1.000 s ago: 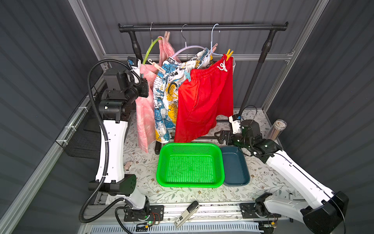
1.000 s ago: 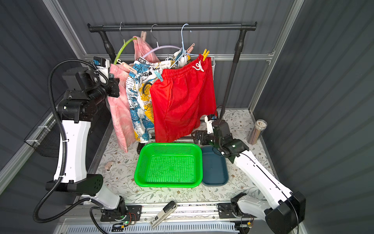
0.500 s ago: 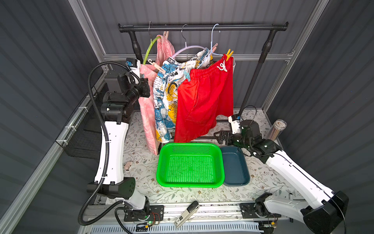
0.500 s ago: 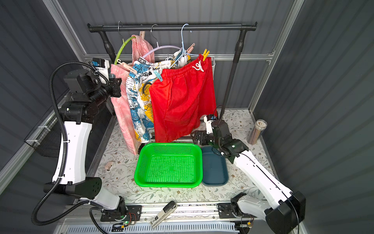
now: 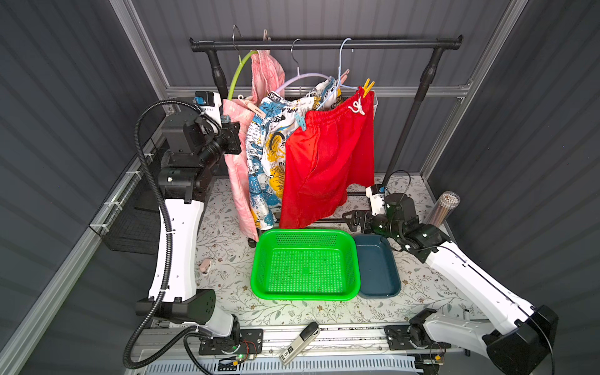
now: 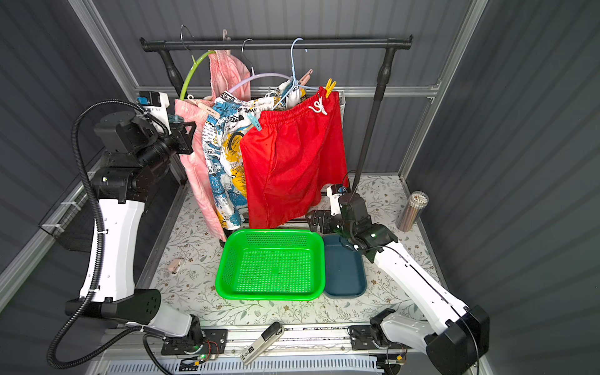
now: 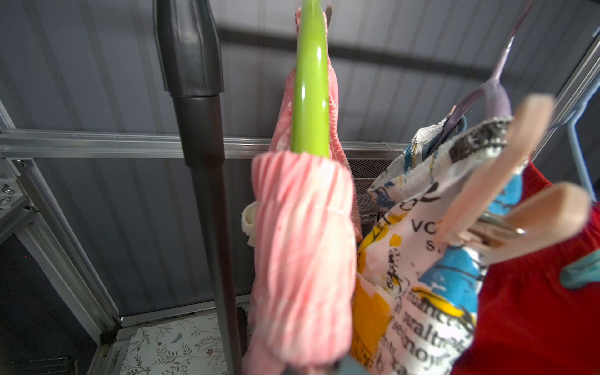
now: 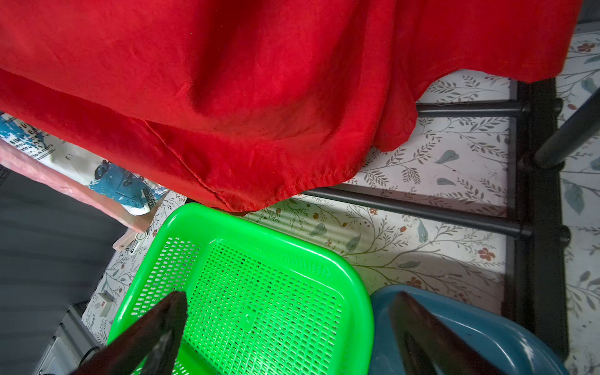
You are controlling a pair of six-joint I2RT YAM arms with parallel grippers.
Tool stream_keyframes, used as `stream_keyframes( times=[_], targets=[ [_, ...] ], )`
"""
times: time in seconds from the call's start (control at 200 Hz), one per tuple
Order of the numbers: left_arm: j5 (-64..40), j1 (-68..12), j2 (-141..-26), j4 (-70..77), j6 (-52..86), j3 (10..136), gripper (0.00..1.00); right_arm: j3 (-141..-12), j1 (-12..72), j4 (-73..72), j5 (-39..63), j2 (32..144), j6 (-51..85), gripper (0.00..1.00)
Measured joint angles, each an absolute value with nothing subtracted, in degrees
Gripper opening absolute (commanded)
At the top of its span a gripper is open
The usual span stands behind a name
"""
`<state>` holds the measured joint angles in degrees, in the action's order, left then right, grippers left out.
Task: Remove the clothespins securing shorts to the hanger
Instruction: Pick up the hanger from the clothesline.
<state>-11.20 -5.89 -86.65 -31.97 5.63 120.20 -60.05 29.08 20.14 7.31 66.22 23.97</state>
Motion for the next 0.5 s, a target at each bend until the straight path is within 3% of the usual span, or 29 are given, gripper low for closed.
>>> stream_keyframes(
  times=[0.5],
  targets=[
    [-10.72, -5.91, -79.24, -32.38, 5.1, 113.78, 0.0, -59.16, 29.08, 19.33, 7.07, 66.22, 23.55, 0.99]
  ],
)
